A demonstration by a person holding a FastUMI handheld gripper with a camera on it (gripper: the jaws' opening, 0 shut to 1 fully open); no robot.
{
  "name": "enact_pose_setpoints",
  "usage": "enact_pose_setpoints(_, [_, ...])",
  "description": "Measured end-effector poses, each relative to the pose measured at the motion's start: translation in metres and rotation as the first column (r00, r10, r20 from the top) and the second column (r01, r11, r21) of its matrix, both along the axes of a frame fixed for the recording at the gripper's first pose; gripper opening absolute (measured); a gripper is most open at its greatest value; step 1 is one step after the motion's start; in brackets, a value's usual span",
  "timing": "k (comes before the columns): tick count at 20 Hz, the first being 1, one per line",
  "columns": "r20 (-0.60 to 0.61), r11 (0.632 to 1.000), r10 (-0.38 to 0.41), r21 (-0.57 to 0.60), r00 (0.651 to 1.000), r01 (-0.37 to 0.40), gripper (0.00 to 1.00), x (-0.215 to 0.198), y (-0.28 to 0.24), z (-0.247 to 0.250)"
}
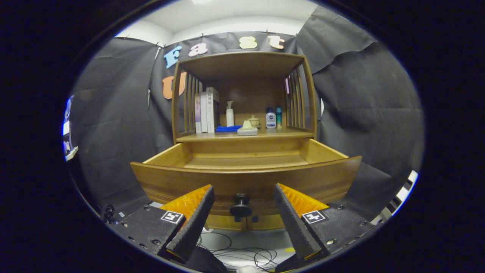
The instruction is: Pull open the drawer, take out the items inside it, and place them on the countertop above the cabinet.
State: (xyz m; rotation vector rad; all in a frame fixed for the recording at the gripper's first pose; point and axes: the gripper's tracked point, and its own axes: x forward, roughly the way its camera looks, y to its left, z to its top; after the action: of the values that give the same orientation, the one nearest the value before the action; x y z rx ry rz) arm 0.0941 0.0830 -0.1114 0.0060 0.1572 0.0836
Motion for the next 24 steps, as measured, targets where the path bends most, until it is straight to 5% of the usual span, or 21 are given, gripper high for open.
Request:
enact_pose_setpoints(11, [-0.053, 1.000, -0.029, -0.001, 0.998, 0.029, 0.99, 0.046, 0.000, -0.037])
enact_pose_setpoints(24, [-0.026, 0.999, -0.038, -0.004, 0.999, 0.038, 0.99, 0.053, -0.002, -0.034])
